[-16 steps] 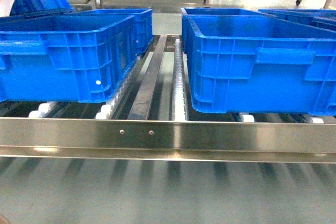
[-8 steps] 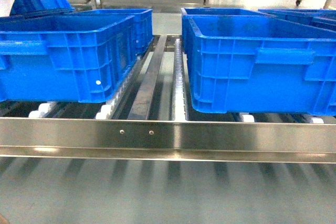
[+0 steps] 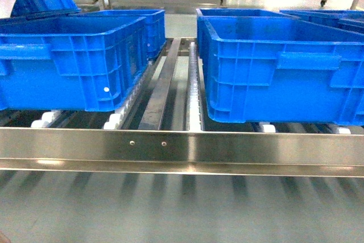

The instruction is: Place part in tray to right shelf

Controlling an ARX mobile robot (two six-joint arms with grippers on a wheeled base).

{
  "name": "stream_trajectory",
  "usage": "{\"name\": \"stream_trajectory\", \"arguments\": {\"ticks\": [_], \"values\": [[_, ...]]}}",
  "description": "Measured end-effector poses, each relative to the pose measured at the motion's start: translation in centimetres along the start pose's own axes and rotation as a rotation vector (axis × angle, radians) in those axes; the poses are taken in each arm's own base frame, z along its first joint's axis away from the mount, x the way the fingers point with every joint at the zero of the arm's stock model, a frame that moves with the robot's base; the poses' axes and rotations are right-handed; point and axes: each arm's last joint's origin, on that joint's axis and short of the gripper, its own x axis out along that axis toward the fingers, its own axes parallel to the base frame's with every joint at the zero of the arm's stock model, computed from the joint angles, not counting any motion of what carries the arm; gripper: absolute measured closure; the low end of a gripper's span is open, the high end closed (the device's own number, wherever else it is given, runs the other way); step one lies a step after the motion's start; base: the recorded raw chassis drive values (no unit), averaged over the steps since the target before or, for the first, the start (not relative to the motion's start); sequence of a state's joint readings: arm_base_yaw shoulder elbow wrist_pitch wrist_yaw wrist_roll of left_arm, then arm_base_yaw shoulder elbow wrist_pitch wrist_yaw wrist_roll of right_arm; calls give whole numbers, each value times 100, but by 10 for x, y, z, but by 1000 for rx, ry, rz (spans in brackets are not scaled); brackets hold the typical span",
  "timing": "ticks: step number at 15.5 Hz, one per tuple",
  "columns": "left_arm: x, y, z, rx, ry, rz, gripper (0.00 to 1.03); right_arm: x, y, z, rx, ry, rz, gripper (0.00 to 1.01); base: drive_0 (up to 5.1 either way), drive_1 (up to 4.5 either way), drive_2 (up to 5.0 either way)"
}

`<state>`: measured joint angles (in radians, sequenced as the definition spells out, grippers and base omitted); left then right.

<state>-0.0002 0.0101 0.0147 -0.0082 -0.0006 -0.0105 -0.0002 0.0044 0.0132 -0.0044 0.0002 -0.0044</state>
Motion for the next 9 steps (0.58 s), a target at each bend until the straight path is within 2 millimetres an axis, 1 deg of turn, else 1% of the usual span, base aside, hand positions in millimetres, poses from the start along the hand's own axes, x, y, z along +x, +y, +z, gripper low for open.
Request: {"name": "stream_trajectory", "arguments": {"ticks": [9], "values": [[0,0,0,0,0,0,91,0,0,0,0,0,0,3,0,0,0]]}}
